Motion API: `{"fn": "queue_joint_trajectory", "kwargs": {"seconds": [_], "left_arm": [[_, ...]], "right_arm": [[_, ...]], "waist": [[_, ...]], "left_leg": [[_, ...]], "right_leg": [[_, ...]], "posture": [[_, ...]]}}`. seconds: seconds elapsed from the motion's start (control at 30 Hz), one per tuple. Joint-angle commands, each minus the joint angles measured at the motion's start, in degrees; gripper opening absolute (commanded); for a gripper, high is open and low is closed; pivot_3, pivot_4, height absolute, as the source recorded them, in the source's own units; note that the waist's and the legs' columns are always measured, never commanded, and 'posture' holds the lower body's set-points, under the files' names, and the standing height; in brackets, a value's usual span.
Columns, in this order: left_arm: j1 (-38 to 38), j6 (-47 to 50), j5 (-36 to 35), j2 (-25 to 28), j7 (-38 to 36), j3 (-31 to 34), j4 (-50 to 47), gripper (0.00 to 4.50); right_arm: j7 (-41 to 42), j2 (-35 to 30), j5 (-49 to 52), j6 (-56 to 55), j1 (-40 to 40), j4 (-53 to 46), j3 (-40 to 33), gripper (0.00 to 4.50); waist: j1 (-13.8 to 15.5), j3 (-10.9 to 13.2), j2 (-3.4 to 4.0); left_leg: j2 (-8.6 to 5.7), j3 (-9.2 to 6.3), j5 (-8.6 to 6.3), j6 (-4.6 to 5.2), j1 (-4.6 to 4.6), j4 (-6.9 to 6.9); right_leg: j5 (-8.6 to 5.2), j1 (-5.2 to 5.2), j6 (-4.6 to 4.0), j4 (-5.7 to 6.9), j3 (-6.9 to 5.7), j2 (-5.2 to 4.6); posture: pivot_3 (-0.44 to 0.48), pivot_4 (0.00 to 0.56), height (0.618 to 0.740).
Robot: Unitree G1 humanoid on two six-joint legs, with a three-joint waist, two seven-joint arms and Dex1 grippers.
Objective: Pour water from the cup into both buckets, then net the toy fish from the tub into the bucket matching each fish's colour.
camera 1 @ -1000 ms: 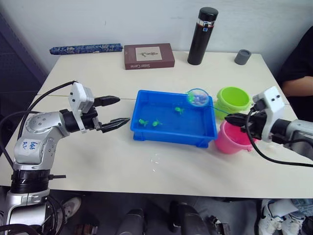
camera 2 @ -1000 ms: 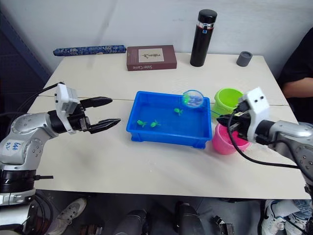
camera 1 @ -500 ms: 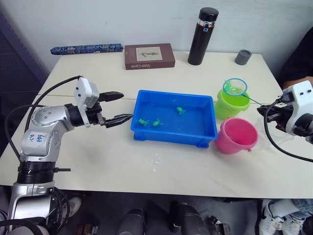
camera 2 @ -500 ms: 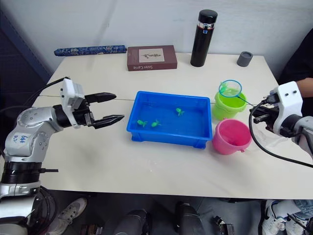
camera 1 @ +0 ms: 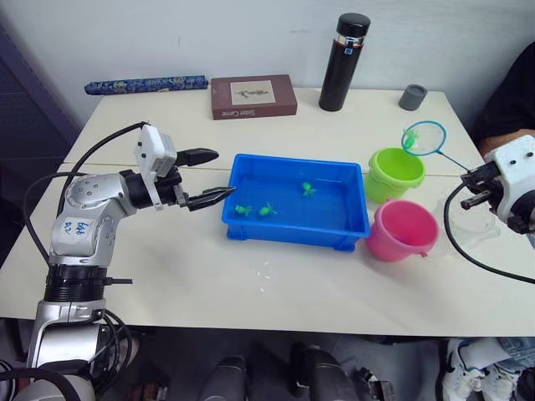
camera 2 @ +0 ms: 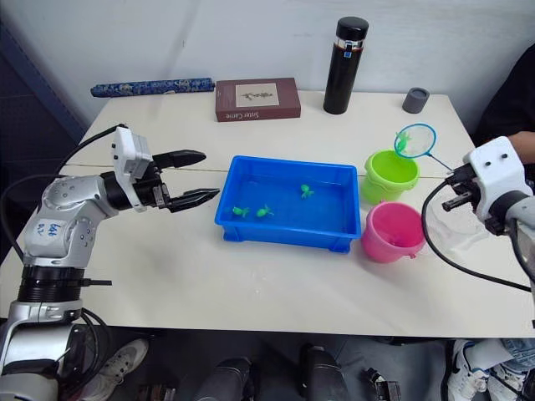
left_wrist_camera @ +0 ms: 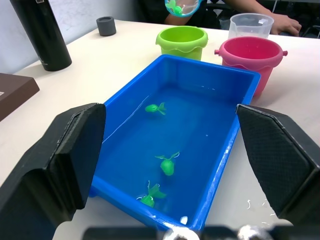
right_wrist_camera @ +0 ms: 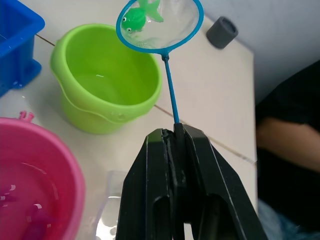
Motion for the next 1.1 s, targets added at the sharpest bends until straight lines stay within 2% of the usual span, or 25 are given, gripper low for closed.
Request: {"fn": "queue_joint_trajectory", "kwargs": {"seconds": [0.03, 0.47, 0.67, 1.1], "left_arm": [[-0.8, -1.1, 0.0, 0.2, -0.6, 0.5, 0.2, 4.47], [-0.8, -1.2, 0.1, 0.2, -1.0, 0.4, 0.5, 4.47], [-0.3, -1.1, 0.0, 0.1, -0.9, 0.5, 0.0, 4.47], [0.4, -0.7, -0.1, 0.5, -0.6, 0.8, -0.9, 4.47]], "right_arm": [[-1.6, -2.2, -8.8, -8.4, 1.2, -1.9, 1.8, 0.0], [-6.1, -7.5, -32.7, -26.1, 4.6, 1.3, 7.6, 0.0], [-10.3, -7.4, -43.2, -29.4, 5.4, 2.4, 8.8, 0.0], [-19.3, -6.2, -59.0, -30.6, 7.8, 1.1, 9.2, 0.0]], "waist": [[0.0, 0.0, 0.0], [-0.1, 0.0, 0.01], [-0.1, 0.0, 0.01], [-0.2, 0.0, 0.01]], "left_leg": [[0.0, 0.0, 0.0, -0.01, 0.0, 0.0], [-0.04, 0.05, 0.06, -0.04, 0.06, 0.02], [-0.05, 0.09, 0.07, -0.06, 0.1, 0.03], [-0.05, 0.32, 0.1, -0.1, 0.34, 0.01]], "right_leg": [[0.0, 0.0, 0.0, 0.0, 0.0, 0.0], [0.0, 0.0, 0.0, 0.1, 0.05, 0.0], [0.0, 0.0, 0.0, 0.17, 0.1, 0.01], [-0.01, 0.03, -0.02, 0.39, 0.34, 0.03]], "posture": [[0.0, 0.15, 0.739], [0.0, 0.15, 0.739], [0.0, 0.15, 0.739], [0.0, 0.15, 0.739]]}}
